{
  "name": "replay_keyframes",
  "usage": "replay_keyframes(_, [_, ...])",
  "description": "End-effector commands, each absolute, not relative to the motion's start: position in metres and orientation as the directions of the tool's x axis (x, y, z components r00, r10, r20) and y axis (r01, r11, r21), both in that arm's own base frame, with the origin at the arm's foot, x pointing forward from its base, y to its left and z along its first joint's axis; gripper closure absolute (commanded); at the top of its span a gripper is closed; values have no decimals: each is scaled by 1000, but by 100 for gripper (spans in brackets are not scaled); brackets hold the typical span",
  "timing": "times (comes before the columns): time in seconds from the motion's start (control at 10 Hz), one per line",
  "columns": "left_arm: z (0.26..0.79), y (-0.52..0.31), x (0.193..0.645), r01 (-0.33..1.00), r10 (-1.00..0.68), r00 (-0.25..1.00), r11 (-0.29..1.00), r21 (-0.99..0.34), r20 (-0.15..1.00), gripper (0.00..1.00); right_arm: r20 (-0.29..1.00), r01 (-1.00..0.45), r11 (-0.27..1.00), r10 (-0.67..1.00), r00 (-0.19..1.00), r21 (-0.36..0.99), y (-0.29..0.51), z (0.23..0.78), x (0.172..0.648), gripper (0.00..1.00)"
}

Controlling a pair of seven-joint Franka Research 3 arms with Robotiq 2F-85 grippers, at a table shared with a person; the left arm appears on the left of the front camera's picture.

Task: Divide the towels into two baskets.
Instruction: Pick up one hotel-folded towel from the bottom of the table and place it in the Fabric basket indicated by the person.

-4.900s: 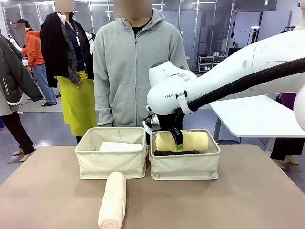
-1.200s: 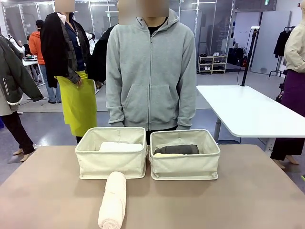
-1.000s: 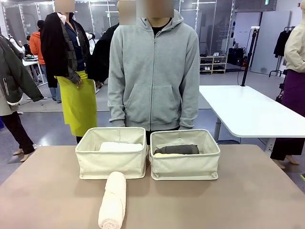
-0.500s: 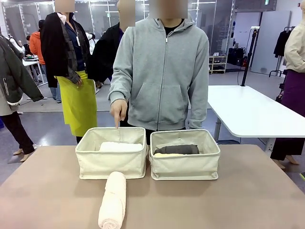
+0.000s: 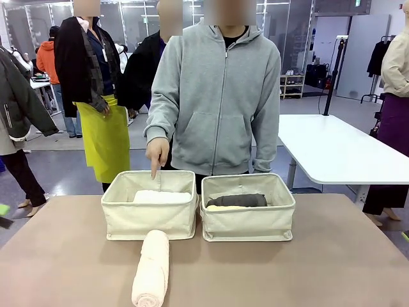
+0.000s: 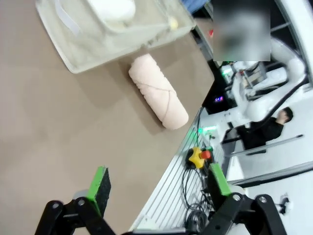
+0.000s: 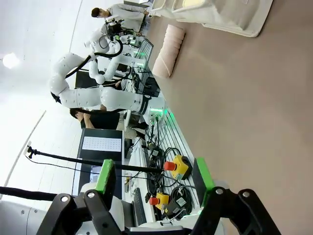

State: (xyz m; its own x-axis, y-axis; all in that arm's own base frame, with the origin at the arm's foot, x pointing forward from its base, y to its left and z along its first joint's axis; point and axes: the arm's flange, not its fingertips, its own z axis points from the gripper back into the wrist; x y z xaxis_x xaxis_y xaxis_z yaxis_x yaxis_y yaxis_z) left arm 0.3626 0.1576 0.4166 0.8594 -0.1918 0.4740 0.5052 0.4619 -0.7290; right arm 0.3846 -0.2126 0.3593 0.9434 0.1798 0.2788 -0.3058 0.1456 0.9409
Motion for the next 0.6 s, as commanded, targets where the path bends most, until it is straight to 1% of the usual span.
replay_keyframes(0.0, [440, 84, 369, 461, -311, 887, 569, -681, 341, 0, 296, -324, 154, 182, 938, 933, -210, 361, 383, 20])
replay_keyframes(0.1, [442, 50, 376, 433, -338, 899, 593, -679, 277, 0, 296, -324, 154, 182, 938, 933, -210, 361, 383, 20])
replay_keyframes(0.2, [443, 11, 383, 431, -379, 897, 628, -648, 228, 0, 296, -324, 154, 182, 938, 933, -210, 361, 383, 20])
replay_keyframes(0.3, [438, -22, 384, 406, -375, 905, 627, -664, 200, 0, 296, -324, 154, 182, 938, 933, -210, 361, 383, 20])
replay_keyframes(0.4, [431, -50, 381, 383, -344, 918, 648, -658, 196, 0, 296, -324, 154, 182, 938, 933, -210, 361, 383, 20])
replay_keyframes(0.5, [421, -72, 376, 403, -331, 914, 671, -622, 235, 0, 296, -324, 154, 182, 938, 933, -210, 361, 383, 20])
